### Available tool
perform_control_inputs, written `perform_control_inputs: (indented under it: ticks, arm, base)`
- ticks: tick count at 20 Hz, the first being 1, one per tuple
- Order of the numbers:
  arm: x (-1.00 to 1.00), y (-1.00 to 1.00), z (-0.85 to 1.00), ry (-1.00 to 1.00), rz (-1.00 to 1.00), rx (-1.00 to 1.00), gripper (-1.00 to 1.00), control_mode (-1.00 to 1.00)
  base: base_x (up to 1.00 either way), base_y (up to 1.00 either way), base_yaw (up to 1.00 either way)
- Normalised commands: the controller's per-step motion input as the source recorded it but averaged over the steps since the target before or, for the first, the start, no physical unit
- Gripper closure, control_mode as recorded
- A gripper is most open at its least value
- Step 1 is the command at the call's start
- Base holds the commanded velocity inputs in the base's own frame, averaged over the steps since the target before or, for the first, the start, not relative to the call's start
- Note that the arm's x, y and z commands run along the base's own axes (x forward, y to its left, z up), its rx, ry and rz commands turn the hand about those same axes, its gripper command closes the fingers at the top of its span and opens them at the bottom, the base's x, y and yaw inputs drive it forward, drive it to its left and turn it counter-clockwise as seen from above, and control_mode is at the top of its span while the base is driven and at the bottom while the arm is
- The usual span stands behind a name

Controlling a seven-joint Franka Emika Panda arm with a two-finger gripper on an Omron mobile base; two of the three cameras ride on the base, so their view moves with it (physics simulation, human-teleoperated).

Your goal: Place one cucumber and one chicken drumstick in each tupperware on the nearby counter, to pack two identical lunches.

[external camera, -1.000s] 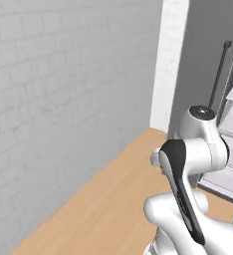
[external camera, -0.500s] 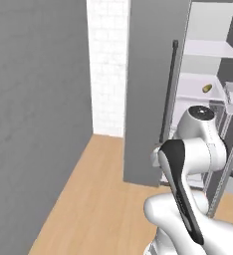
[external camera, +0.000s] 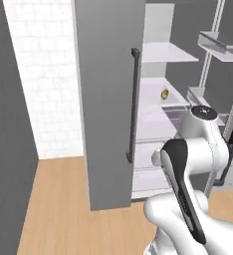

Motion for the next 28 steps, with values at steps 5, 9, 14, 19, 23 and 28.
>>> perform_control_inputs:
  ticks: [5,9,14,19,23,28]
  arm:
    - [0.0,0.0,0.0,0.0,0.0,0.0,-1.0,1.0]
    - [0.0,0.0,0.0,0.0,0.0,0.0,-1.0,1.0]
    - [0.0,0.0,0.0,0.0,0.0,0.0,-1.0,1.0]
    - [0.0,0.0,0.0,0.0,0.0,0.0,-1.0,1.0]
    - [0.0,0.0,0.0,0.0,0.0,0.0,-1.0,1.0]
    - [0.0,0.0,0.0,0.0,0.0,0.0,-1.0,1.0]
  base:
    - [0.55,0.14,-0.46]
    - [0.24,0.0,-0.39]
    - [0.36,0.01,-0.16]
    - [0.77,-0.04,-0.07]
    - [0.96,0.0,-0.12]
    - [0.66,-0.05,-0.19]
